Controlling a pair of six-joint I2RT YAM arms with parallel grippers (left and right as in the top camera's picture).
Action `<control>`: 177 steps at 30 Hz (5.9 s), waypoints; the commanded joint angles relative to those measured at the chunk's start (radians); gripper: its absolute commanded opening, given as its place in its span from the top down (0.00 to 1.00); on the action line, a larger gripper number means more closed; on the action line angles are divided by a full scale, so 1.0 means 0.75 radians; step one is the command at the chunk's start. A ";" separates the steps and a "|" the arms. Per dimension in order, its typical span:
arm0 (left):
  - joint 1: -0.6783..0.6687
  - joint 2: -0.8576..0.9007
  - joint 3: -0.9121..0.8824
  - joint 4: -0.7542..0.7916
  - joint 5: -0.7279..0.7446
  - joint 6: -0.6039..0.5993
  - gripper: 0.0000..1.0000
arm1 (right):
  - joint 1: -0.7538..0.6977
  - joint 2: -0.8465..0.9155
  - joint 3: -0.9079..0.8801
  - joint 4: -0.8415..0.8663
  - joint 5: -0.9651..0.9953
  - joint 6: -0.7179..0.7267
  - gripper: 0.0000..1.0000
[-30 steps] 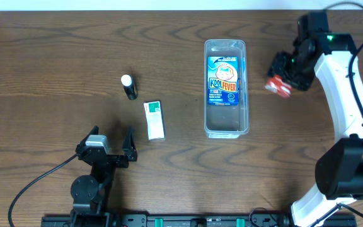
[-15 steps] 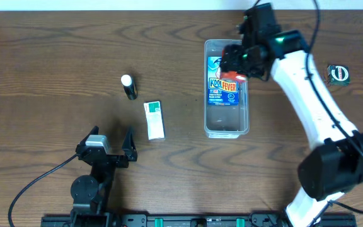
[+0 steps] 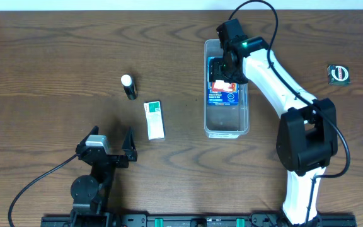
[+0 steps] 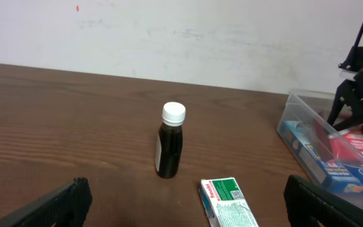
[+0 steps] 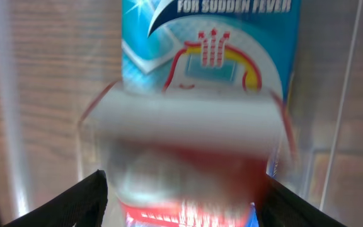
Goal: Pack container
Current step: 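Carry the red box into the clear container and release it, then move right gripper to the green Zam-Buk tin and grasp it, then carry the green tin over the container and lower it inside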
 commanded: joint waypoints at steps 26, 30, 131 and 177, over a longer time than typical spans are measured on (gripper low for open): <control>-0.004 -0.007 -0.020 -0.048 0.015 0.022 0.02 | -0.207 -0.006 0.874 -0.651 0.320 -0.339 0.01; -0.004 -0.007 -0.020 -0.048 0.015 0.022 0.02 | -0.385 -0.006 0.996 -0.734 0.320 -0.473 0.01; -0.004 -0.007 -0.020 -0.048 0.015 0.022 0.02 | -1.111 0.346 0.143 0.251 -0.130 -0.953 0.35; -0.004 -0.007 -0.020 -0.048 0.015 0.022 0.02 | -0.227 0.346 0.946 -0.651 -0.410 -0.427 0.50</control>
